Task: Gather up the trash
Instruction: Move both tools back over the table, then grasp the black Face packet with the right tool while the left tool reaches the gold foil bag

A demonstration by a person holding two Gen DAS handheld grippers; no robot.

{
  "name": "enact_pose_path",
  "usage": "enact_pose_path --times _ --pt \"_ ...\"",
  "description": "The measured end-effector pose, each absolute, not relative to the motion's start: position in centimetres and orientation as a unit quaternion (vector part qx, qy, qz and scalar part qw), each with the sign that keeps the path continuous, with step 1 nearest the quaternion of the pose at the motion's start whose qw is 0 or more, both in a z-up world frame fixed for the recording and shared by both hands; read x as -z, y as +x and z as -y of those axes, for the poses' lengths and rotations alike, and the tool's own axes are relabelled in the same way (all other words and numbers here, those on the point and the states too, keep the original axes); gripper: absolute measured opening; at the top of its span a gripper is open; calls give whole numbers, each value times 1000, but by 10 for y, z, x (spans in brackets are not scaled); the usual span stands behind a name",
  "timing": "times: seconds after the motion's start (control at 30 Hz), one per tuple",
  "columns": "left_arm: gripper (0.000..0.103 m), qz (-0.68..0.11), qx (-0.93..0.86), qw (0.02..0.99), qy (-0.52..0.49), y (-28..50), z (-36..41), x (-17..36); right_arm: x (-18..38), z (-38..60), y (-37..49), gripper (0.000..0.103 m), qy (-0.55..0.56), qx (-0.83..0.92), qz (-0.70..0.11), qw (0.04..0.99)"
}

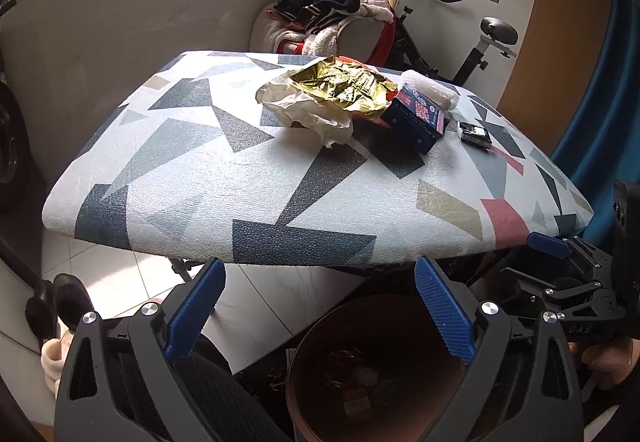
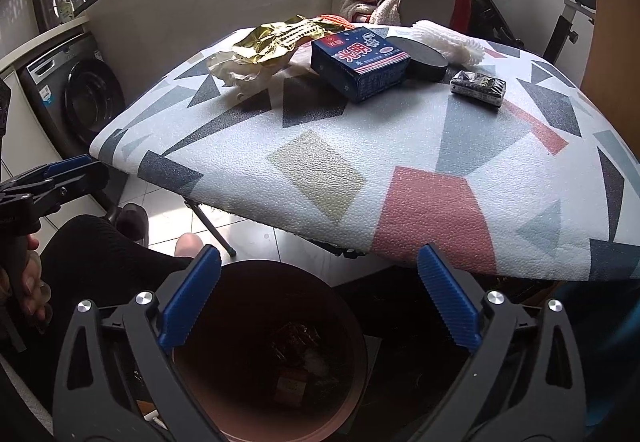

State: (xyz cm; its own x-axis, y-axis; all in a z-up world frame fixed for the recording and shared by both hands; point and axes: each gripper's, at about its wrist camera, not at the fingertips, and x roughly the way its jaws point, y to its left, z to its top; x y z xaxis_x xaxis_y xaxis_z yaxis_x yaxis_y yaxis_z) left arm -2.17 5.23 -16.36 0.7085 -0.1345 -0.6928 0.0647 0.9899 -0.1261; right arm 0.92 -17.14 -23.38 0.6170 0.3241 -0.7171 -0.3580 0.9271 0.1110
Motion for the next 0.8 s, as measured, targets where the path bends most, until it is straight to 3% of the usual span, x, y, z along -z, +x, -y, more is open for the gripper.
enact_pose_path --times 0.47,0.8 --pt "93 -380 55 919 -90 1 -64 158 218 200 29 97 31 -174 -372 911" --pt "93 -361 53 926 -102 40 -73 142 181 250 163 97 -36 -87 -342 935"
